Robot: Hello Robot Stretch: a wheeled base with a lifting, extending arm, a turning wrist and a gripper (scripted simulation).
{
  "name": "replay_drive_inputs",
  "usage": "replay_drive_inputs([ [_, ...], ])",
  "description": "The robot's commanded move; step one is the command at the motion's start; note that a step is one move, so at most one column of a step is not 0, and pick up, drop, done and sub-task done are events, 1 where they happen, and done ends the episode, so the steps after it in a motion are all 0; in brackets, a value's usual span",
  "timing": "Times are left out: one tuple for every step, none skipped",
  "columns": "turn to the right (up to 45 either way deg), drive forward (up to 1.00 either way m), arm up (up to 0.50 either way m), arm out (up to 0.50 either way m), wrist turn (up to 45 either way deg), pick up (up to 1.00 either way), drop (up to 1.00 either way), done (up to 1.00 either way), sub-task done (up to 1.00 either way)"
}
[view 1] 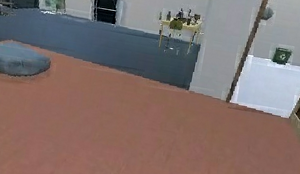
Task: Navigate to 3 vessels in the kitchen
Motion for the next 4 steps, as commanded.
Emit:
replay_drive_inputs([
  [0.0, 1.0, 0.0, 0.0, 0.0, 0.0, 0.0, 0.0, 0.0],
  [0.0, 1.0, 0.0, 0.0, 0.0, 0.0, 0.0, 0.0, 0.0],
  [0.0, 1.0, 0.0, 0.0, 0.0, 0.0, 0.0, 0.0, 0.0],
  [15.0, 0.0, 0.0, 0.0, 0.0, 0.0, 0.0, 0.0, 0.0],
])
